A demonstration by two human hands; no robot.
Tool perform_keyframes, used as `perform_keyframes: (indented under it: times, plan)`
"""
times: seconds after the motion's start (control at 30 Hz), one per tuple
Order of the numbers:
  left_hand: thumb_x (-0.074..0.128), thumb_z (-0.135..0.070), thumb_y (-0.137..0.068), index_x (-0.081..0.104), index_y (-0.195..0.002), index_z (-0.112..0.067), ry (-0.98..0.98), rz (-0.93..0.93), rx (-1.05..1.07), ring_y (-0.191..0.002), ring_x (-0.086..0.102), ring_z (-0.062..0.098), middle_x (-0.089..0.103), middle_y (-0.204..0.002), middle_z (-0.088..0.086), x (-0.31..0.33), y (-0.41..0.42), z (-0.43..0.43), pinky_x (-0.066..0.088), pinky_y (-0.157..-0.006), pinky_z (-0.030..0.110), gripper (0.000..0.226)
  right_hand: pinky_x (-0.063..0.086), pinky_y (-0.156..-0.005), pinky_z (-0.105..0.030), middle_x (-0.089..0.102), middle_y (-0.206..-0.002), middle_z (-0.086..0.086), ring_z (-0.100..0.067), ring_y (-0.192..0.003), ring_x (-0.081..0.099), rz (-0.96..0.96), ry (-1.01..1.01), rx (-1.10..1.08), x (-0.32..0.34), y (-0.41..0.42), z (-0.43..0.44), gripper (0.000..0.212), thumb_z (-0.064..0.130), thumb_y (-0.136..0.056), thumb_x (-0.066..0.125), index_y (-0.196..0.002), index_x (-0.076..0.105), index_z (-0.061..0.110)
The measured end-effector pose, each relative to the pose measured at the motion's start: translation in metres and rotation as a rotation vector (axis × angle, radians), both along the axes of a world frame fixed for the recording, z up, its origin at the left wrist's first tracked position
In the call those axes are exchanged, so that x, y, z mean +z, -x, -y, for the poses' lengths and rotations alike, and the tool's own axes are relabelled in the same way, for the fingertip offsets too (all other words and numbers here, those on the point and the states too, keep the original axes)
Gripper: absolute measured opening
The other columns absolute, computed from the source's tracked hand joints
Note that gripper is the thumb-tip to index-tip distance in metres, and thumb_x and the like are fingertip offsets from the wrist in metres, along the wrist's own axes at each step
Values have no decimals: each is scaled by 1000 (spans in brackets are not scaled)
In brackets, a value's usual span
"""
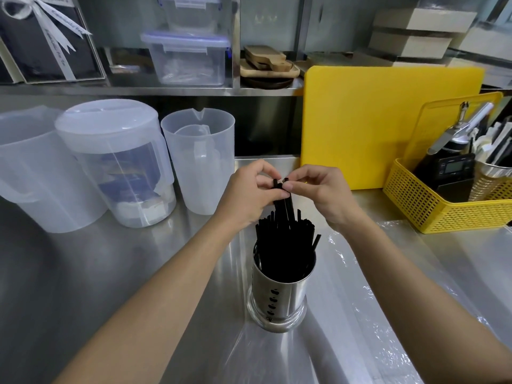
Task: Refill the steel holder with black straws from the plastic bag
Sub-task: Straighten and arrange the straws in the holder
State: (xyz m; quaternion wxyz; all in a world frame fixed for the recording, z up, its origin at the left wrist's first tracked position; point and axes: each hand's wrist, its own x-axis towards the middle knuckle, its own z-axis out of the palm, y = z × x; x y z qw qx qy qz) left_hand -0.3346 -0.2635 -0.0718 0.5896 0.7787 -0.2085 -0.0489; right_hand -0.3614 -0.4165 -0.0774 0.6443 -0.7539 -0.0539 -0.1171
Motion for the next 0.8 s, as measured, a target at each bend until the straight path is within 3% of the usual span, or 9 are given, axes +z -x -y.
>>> perform_keyframes:
  times: [0.1,0.27,0.4,0.47,0.53,0.6,0.7,0.8]
  plan:
    - [76,-11,-72,58,-90,-18,-9,0,22,-80,70,25,73,-77,7,1,2,0,56,-83,47,27,37,-51,-14,60,-49,8,-3,-46,47,-2,-54,11,-1,1,-3,20,-2,-75,68,-65,66,15]
    - [77,-12,-71,58,-92,-10,-40,37,19,-80,70,28,74,-78,10,7,4,-2,54,-86,48,28,41,-52,-17,65,-55,5,-7,-49,51,32,-116,48,-1,1,-5,18,-2,-75,67,-66,66,14]
    - [75,-17,-74,58,-90,-13,-42,69,14,-79,71,21,74,-79,5,14,5,-3,55,-87,43,24,46,-67,-16,68,-64,11,-3,-65,59,61,-80,23,1,2,-5,14,4,-76,67,-73,67,17]
    - [75,-16,-74,59,-88,-15,-33,70,13,-78,71,17,74,-79,4,16,4,-5,55,-87,40,21,50,-75,-18,71,-76,12,-4,-78,64,34,-81,75,0,5,-6,11,10,-82,63,-86,67,19]
    - [76,-12,-74,58,-84,-18,-10,69,14,-76,72,19,74,-78,4,17,3,-8,57,-84,40,21,53,-86,-24,72,-92,5,-11,-93,67,-54,-61,167,-3,8,-6,24,15,-86,59,-108,60,24]
    - [75,-9,-73,58,-84,-17,9,79,18,-74,72,20,73,-78,5,21,1,-10,58,-79,38,21,51,-92,-28,71,-102,-3,-16,-102,66,-161,-14,248,-5,12,-8,33,14,-87,58,-117,52,28]
    - [75,-6,-73,58,-81,-19,91,81,12,-78,72,19,73,-80,7,33,-2,-13,59,-77,35,23,51,-89,-27,70,-101,-3,-15,-102,66,-217,79,259,-1,11,-13,25,15,-90,54,-113,52,23]
    - [74,-4,-73,58,-81,-19,150,94,11,-77,72,18,72,-78,6,43,-5,-15,59,-74,30,24,50,-89,-33,71,-86,0,-21,-94,67,-194,122,245,7,8,-14,11,15,-92,51,-101,57,15]
